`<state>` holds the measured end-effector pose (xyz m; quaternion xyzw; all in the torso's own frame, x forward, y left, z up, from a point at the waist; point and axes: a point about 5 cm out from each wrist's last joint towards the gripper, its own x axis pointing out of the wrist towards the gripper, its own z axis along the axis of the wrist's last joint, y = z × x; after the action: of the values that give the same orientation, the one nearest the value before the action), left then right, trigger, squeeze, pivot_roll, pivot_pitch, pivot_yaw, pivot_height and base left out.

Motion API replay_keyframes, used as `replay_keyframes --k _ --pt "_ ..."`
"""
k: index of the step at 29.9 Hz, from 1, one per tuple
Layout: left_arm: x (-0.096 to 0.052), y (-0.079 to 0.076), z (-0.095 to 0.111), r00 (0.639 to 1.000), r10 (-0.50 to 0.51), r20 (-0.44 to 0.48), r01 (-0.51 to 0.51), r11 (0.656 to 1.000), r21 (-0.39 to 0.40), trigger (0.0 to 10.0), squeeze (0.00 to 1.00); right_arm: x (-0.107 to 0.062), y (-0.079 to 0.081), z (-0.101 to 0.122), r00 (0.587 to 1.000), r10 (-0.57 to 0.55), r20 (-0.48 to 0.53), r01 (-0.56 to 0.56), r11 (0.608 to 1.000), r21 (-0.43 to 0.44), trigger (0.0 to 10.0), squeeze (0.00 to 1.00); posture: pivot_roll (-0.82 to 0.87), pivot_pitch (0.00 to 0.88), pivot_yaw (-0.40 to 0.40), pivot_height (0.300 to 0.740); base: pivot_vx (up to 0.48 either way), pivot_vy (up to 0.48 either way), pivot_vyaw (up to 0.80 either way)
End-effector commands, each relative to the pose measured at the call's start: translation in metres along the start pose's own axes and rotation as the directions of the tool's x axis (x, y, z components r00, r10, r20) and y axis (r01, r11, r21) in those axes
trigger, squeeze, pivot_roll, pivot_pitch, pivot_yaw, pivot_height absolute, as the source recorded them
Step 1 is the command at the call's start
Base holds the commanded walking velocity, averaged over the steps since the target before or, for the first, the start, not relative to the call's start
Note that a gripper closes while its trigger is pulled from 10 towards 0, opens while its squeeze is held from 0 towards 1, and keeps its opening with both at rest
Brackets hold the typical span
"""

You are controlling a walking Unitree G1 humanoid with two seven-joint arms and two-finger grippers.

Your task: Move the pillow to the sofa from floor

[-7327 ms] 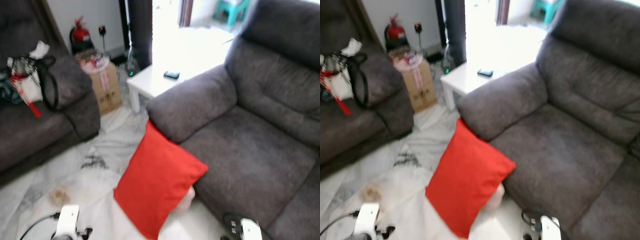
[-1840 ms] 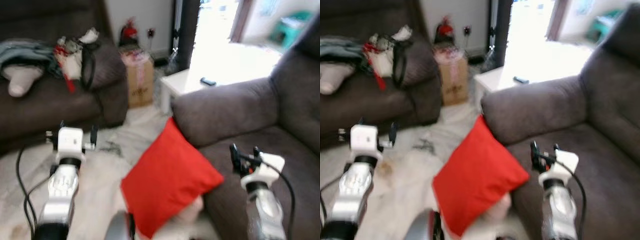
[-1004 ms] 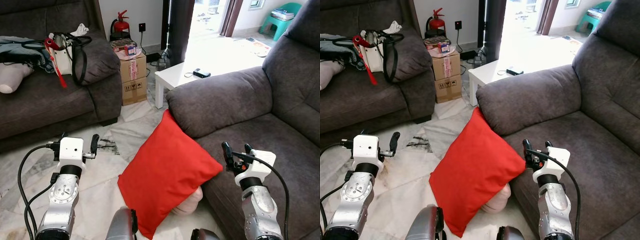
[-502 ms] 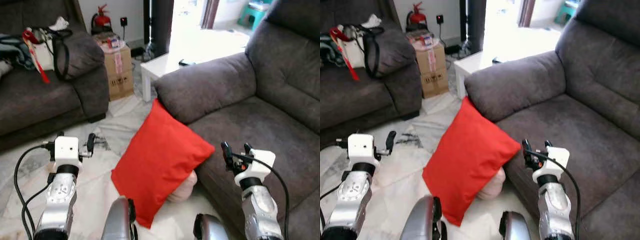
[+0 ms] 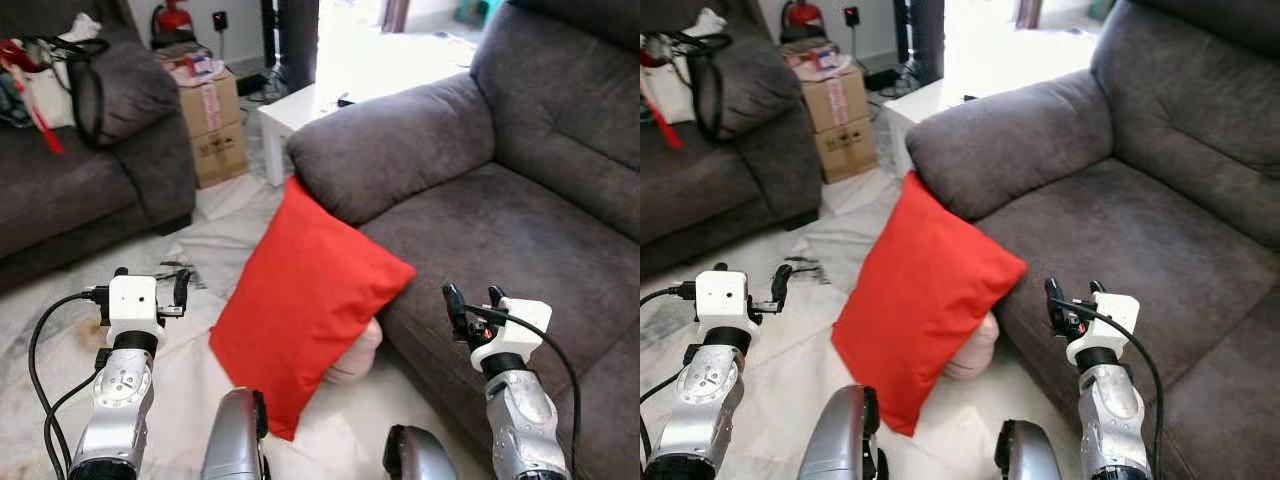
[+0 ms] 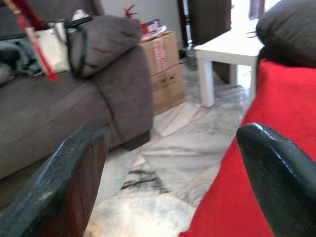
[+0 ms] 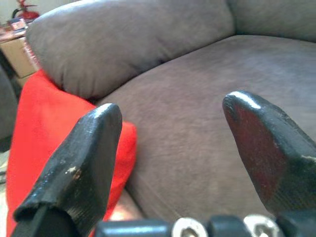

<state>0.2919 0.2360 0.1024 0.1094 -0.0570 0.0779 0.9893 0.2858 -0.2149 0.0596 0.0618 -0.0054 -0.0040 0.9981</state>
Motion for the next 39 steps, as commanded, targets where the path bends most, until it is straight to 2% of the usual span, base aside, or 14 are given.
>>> replay_keyframes --k 1,4,11,18,31,39 --pt "-0.0004 0.0018 -0.0015 1.0 0.001 -0.015 -0.001 1.0 -0.003 10.0 0.0 -0.0001 0.0001 0.0001 1.0 0.003 -0.005 -0.003 1.0 -0.006 10.0 0.0 0.05 0.105 -0.02 0.592 0.0 0.0 0.0" --pt "-0.0001 0.0015 -0.0021 1.0 0.0 -0.02 0.0 1.0 -0.004 10.0 0.0 0.0 0.0005 0.0004 1.0 0.013 -0.005 -0.013 1.0 -0.022 10.0 0.0 0.05 0.103 -0.019 0.592 0.0 0.0 0.0" --pt "0.0003 0.0013 -0.0036 1.0 0.0 -0.027 -0.001 1.0 -0.005 10.0 0.0 -0.0005 0.0013 0.0007 1.0 0.023 -0.001 -0.023 1.0 -0.02 10.0 0.0 0.05 0.1 -0.018 0.592 0.0 0.0 0.66" --pt "0.0004 0.0016 -0.0037 1.0 0.0 -0.028 -0.001 1.0 -0.006 10.0 0.0 -0.0005 0.0005 -0.0008 1.0 0.014 -0.008 -0.014 1.0 0.001 10.0 0.0 0.05 0.097 -0.018 0.592 0.0 0.0 0.0" --pt "0.001 0.0012 -0.0028 1.0 -0.007 -0.021 0.007 1.0 -0.011 10.0 0.0 -0.0001 0.0015 -0.0008 0.999 0.029 -0.014 -0.029 0.999 -0.022 10.0 0.0 0.05 0.091 -0.019 0.592 0.286 0.0 0.0" --pt "0.0 0.0027 -0.0033 1.0 -0.004 -0.024 0.004 1.0 -0.007 10.0 0.0 0.0011 0.0022 -0.0015 0.999 0.026 -0.019 -0.026 1.0 -0.007 10.0 0.0 0.06 0.099 -0.021 0.592 0.318 0.0 0.0"
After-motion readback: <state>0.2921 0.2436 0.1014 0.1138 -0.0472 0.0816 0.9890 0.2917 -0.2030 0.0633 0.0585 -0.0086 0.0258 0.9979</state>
